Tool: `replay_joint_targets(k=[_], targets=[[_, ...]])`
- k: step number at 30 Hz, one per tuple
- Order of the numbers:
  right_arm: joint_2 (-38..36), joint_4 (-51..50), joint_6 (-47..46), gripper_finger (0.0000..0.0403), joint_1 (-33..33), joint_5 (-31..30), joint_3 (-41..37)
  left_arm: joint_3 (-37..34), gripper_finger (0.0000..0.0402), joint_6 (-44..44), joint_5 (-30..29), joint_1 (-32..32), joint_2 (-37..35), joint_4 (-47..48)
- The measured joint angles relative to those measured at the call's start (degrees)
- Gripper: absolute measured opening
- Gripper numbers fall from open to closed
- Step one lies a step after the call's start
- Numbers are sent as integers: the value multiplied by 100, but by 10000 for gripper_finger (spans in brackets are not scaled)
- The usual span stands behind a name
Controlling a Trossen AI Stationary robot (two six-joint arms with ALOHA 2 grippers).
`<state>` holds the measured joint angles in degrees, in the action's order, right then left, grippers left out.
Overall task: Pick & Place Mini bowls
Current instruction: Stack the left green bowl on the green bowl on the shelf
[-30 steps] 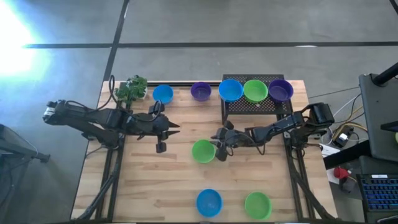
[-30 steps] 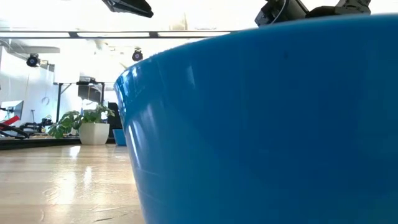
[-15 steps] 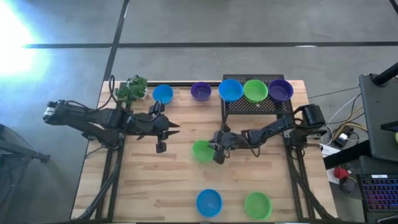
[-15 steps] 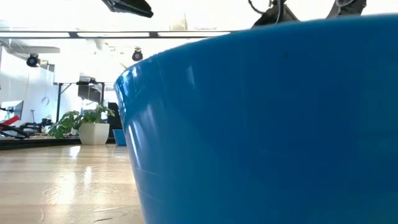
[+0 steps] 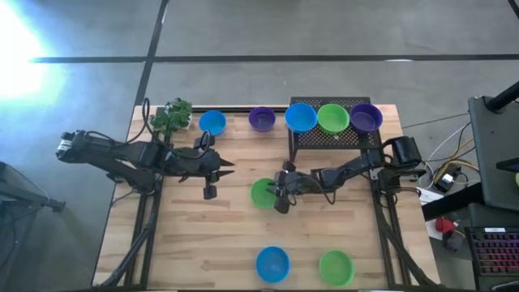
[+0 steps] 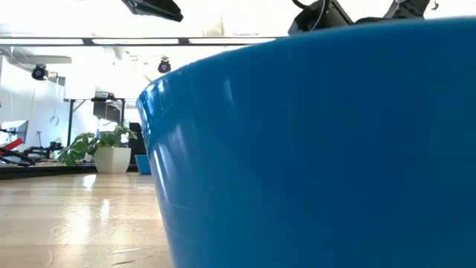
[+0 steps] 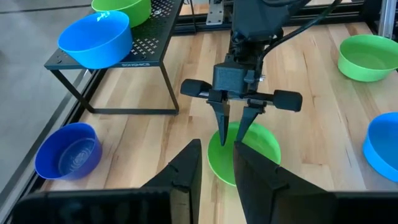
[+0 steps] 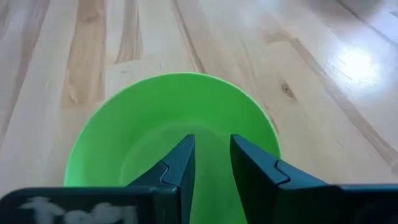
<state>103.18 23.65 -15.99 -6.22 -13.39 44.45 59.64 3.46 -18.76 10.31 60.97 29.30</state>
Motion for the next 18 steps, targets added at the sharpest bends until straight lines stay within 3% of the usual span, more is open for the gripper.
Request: replay_joint_targets(k=[7, 13, 18], targets=[[-127, -206, 13, 91, 9, -37, -4, -56, 84, 2, 1, -2, 0, -20], [-147, -348, -75, 92, 25, -568, -4, -157, 84, 0, 1, -2, 0, -44], [-147, -349, -56, 85, 28, -632, -4, -186, 84, 0, 1, -7, 8, -48]])
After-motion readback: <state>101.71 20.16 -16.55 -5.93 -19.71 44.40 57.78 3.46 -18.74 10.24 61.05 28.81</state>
